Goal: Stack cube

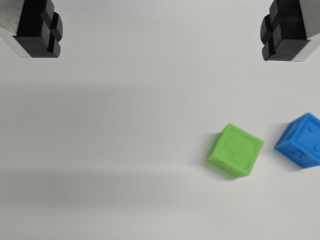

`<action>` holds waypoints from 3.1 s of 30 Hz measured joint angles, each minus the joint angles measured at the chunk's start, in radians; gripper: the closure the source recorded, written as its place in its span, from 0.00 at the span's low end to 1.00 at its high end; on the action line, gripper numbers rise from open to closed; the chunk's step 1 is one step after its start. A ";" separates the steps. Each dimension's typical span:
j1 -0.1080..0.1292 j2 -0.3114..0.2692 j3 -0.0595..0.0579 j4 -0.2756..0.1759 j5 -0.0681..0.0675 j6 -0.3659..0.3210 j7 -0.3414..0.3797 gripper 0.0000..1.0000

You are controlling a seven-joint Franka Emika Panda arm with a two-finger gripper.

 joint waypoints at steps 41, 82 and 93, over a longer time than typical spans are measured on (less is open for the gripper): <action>0.138 0.107 0.024 -0.067 0.000 0.167 0.461 0.00; 0.345 0.366 0.026 0.000 0.000 0.355 1.061 0.00; 0.343 0.462 0.024 0.009 0.000 0.441 1.063 0.00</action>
